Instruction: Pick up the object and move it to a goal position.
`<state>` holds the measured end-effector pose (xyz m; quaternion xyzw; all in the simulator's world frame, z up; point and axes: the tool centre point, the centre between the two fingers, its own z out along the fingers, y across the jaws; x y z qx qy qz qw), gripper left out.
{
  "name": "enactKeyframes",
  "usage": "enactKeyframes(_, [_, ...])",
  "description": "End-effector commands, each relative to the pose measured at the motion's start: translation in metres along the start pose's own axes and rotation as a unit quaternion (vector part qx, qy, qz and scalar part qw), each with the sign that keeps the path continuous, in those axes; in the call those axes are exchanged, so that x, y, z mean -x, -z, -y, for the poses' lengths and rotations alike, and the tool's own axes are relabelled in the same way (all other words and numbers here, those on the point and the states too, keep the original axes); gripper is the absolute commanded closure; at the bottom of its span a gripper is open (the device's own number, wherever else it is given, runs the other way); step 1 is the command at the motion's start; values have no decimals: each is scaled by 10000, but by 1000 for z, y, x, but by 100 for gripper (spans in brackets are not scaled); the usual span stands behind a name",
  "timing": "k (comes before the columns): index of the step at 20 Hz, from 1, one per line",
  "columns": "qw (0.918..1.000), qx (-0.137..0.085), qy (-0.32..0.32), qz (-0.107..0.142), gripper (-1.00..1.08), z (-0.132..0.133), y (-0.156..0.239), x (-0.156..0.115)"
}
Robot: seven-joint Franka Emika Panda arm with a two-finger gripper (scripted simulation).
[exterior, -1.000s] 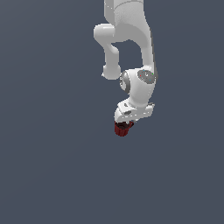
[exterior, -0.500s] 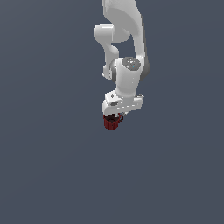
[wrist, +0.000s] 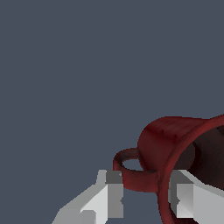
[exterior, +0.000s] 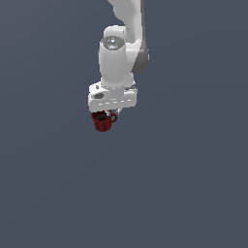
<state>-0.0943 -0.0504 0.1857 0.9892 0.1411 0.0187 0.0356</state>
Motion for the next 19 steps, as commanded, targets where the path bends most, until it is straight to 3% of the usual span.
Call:
enactKeyframes(1, [10000,0,3,-17,108,-24,17,13])
enactKeyframes(10, [10000,1,0,-19,108,-91,62,49])
enactKeyframes(19, [10000,10,-2,-15,108,-116,79,61])
